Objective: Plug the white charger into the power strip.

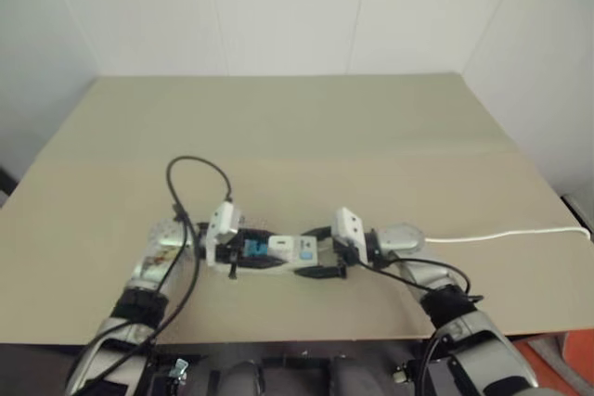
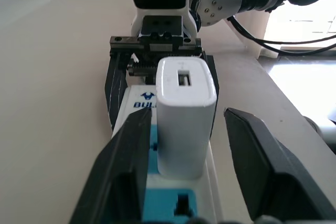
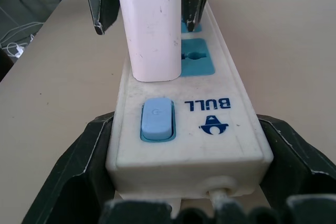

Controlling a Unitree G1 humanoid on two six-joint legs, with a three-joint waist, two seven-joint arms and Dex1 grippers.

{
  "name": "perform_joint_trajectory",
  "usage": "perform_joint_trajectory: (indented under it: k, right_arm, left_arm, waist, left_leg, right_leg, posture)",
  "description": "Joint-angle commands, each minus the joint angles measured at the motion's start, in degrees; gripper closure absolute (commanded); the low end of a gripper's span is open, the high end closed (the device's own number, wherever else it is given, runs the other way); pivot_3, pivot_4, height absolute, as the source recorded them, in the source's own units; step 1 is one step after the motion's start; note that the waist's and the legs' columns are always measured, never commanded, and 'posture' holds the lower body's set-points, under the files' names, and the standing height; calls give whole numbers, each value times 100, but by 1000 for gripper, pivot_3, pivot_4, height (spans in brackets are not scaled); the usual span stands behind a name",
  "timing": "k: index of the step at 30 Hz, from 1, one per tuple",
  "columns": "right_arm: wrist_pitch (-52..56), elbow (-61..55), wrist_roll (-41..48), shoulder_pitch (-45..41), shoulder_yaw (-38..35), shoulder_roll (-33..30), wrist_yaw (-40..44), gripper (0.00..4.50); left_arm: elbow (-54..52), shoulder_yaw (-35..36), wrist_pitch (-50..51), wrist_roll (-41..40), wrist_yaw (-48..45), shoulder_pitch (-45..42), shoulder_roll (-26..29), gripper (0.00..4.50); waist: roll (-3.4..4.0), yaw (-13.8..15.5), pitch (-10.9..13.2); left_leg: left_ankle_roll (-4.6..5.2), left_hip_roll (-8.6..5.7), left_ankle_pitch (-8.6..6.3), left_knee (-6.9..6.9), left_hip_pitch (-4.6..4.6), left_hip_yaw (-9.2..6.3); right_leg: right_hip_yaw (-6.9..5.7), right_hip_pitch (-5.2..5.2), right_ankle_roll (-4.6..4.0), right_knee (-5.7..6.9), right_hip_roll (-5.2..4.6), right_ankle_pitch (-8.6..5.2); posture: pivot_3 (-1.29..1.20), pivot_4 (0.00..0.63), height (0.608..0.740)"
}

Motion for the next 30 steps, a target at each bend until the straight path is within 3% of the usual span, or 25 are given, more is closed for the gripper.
perform_joint_trajectory:
  k: [1, 4, 5, 7, 9, 11, 20, 30]
  right_arm:
    - [169, 127, -137, 98, 45, -101, 73, 1067]
    - [150, 146, -144, 69, 57, -66, 74, 1067]
    - [143, 160, -148, 60, 59, -60, 74, 1067]
    - [149, 180, -145, 40, 71, -64, 117, 1067]
    - [175, 175, -115, 30, 68, -81, 177, 319]
    - [221, 141, -84, 33, 40, -113, 229, 27]
    - [275, -723, 158, 440, -483, -805, 149, 27]
    - [838, -2270, 921, 1246, -1620, -2121, 198, 27]
  left_arm:
    - [295, -100, 90, 245, 80, 242, -15, 1024]
    - [156, -27, 153, 167, 88, 229, 24, 57]
    - [122, -13, 169, 153, 82, 225, 37, 21]
    - [-53, 112, 190, 74, 144, 213, 76, 21]
    - [-299, 233, 437, -17, 157, 146, 247, 0]
    - [-480, 353, 559, -75, 56, 91, 501, 0]
    - [-1467, 1071, 1066, -616, -22, 665, 1340, 0]
    - [-2312, 1814, 2031, -769, 533, 1326, 2234, 0]
  waist:
    - [1, 4, 0]
    - [1, 6, 0]
    - [1, 6, 0]
    - [1, 4, 0]
    - [-1, 2, 2]
    - [-4, -1, 7]
    - [-12, 80, 22]
    - [-19, 21, 72]
  left_leg:
    - [0, 0, 0, 0, 10, 0]
    - [0, 0, -1, -4, 41, -1]
    - [0, 0, -1, -4, 42, -2]
    - [0, 1, -1, -6, 42, -1]
    - [0, 1, -1, -6, 41, -1]
    - [0, 2, -1, -6, 37, -2]
    - [0, -6, 0, 1, -71, -9]
    - [0, 2, 0, -3, -75, -5]
  right_leg:
    - [0, 12, 1, -2, -1, 0]
    - [-3, 44, 5, -9, -1, -4]
    - [-3, 44, 11, -9, 0, -8]
    - [-2, 44, 13, -9, 0, -9]
    - [-2, 43, 11, -9, 0, -8]
    - [-3, 38, 10, -9, 1, -7]
    - [-7, -60, -1, -6, -11, 0]
    - [-6, -67, 0, -8, -6, -1]
  posture:
    - [0, 150, 740]
    - [0, 150, 740]
    - [0, 150, 740]
    - [0, 150, 740]
    - [0, 150, 740]
    - [0, 150, 740]
    - [0, 150, 740]
    - [0, 150, 740]
